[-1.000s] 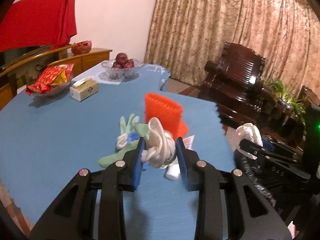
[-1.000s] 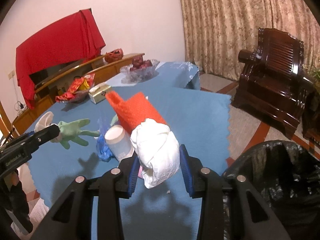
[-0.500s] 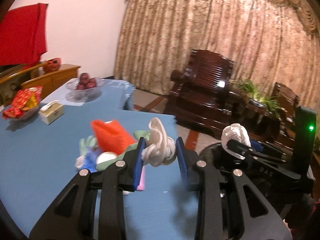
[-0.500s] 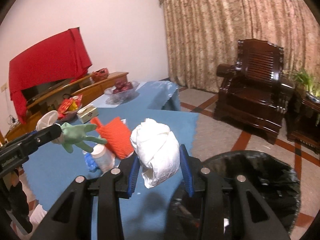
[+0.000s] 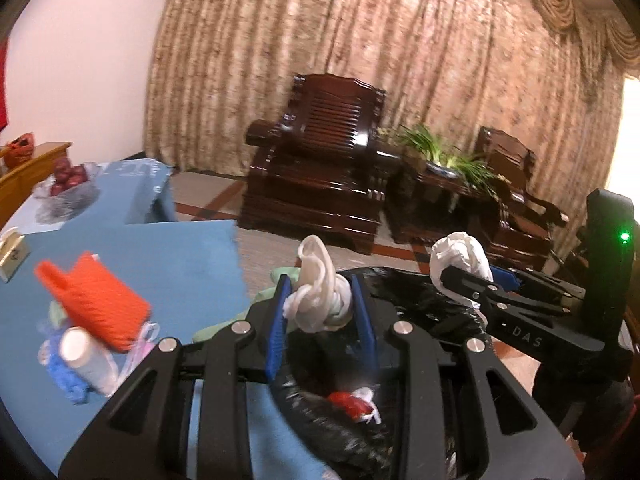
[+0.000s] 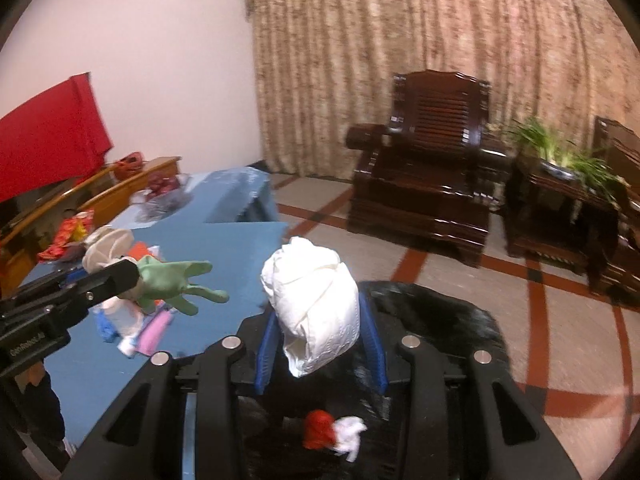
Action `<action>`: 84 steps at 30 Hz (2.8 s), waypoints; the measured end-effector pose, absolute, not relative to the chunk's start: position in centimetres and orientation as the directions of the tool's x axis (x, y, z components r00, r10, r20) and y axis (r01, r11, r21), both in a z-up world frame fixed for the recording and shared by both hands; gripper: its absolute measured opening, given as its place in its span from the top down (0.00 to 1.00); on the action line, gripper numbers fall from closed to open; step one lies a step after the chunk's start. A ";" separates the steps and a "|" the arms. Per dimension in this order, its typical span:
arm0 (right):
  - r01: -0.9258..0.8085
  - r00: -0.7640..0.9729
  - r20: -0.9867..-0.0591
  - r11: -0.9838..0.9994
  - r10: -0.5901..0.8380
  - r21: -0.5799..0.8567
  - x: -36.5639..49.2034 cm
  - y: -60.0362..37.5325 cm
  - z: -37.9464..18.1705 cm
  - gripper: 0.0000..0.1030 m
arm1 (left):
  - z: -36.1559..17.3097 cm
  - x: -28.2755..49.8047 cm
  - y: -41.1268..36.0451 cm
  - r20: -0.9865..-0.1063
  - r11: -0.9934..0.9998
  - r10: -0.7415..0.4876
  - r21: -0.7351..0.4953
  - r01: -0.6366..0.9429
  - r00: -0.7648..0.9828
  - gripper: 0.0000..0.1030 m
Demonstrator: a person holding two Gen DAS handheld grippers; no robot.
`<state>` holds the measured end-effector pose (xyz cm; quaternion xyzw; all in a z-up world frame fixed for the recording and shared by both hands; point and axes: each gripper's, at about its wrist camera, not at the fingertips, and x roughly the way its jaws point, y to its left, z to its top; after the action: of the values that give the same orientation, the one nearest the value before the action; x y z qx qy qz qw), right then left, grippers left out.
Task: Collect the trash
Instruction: 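Move both tools over the bin and open them to drop glove and tissue, then return to the table and grasp the pink mask with the right tool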
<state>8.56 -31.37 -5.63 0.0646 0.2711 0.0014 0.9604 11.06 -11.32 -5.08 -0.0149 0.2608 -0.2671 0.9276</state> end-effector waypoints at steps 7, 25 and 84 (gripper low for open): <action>0.124 0.825 -0.564 0.986 -0.038 0.115 8.5 -34.8 -7.9 0.63 | -8.1 13.4 -16.7 -0.522 0.823 -0.541 -0.168 0.542 0.660 0.71; 0.186 0.815 -0.572 0.978 -0.097 0.100 7.7 -34.8 -9.2 0.06 | -9.7 13.9 -12.6 -0.554 0.869 -0.471 -0.156 0.469 0.687 0.13; -0.332 0.568 -0.753 0.930 0.333 0.160 20.5 -3.8 -20.8 0.49 | -16.7 14.0 15.2 -0.666 0.996 0.058 -0.012 -0.088 0.743 0.10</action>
<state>20.47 -3.75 -20.79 0.0004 0.4251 0.1876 0.8855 13.98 15.19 -16.68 -0.0213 0.3560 0.0390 0.9334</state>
